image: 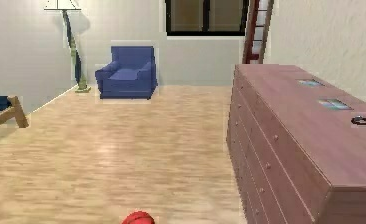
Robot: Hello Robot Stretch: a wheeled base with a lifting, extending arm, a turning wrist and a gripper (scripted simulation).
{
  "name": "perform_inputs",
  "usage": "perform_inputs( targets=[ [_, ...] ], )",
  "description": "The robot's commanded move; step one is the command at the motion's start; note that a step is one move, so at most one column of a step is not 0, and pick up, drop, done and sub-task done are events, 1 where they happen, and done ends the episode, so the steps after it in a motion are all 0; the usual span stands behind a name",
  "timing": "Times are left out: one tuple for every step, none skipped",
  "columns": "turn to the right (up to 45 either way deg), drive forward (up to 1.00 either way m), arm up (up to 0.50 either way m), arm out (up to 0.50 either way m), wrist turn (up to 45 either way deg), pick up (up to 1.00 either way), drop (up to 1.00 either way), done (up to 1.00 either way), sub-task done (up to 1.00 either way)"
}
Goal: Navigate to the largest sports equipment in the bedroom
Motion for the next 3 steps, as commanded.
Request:
perform_inputs(
  targets=[
    [-36.0, 0.00, 0.00, 0.00, 0.0, 0.00, 0.00, 0.00, 0.00],
    [0.0, 0.20, 0.00, 0.00, 0.0, 0.00, 0.00, 0.00, 0.00],
    [-42.0, 0.00, 0.00, 0.00, 0.0, 0.00, 0.00, 0.00, 0.00]
  ],
)
